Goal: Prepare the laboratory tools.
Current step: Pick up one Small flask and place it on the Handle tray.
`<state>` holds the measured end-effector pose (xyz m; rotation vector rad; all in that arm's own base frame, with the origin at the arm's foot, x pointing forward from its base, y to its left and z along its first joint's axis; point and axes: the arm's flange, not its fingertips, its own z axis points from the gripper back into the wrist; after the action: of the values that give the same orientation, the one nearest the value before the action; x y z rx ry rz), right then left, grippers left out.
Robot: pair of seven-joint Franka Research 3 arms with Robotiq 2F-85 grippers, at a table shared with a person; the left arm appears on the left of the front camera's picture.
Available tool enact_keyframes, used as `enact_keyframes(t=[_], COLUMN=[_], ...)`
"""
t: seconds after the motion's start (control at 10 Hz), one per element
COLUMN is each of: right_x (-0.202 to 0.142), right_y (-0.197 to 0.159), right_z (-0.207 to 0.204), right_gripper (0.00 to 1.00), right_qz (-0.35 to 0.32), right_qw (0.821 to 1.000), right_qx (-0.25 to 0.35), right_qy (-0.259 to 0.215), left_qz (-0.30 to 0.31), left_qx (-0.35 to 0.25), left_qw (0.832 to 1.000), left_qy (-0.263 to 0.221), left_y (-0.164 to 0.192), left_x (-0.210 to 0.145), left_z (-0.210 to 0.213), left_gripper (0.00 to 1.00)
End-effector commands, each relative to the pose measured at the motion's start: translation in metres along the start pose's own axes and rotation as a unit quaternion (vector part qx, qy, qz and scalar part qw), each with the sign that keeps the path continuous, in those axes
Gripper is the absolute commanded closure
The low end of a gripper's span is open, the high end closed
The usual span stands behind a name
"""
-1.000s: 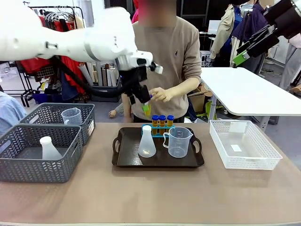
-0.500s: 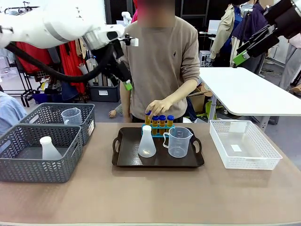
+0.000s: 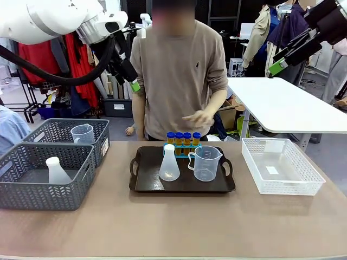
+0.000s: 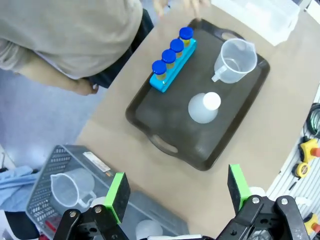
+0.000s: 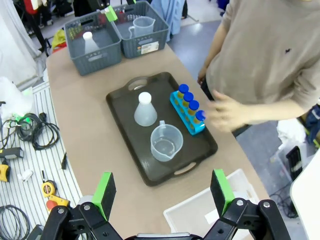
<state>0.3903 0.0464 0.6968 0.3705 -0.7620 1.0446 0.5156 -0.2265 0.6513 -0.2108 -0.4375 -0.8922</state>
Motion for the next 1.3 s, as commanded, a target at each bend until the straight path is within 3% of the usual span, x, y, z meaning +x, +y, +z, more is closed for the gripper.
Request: enact_keyframes(t=[0.0, 0.2, 0.5, 0.8, 1.2], right_x=[0.001, 0.001, 0.001, 0.001, 0.001], right_y=[-0.001, -0.001, -0.001, -0.001, -0.001], right_z=[0.000, 0.000, 0.000, 0.000, 0.000], right_gripper=[0.00, 0.00, 0.00, 0.00, 0.00], right_qz=[0.001, 0.001, 0.001, 0.001, 0.001], right_qw=[1.000, 1.000, 1.000, 1.000, 1.000], right_qx=[0.007, 0.007, 0.007, 0.007, 0.007], right_qy=[-0.013, -0.013, -0.013, -0.013, -0.013], left_qz=[0.009, 0.001, 0.002, -0.018, -0.063], left_qx=[-0.004, -0.002, -0.070, -0.037, -0.029], left_qw=[1.000, 1.000, 0.991, 0.986, 0.979], left_qy=[0.004, 0.002, -0.110, -0.160, -0.190], left_y=[-0.003, -0.002, 0.013, 0.017, 0.022], left_x=[0.000, 0.001, -0.012, -0.027, -0.051], left_z=[-0.001, -0.003, 0.068, 0.123, 0.153], left_gripper=[0.00, 0.00, 0.00, 0.00, 0.00])
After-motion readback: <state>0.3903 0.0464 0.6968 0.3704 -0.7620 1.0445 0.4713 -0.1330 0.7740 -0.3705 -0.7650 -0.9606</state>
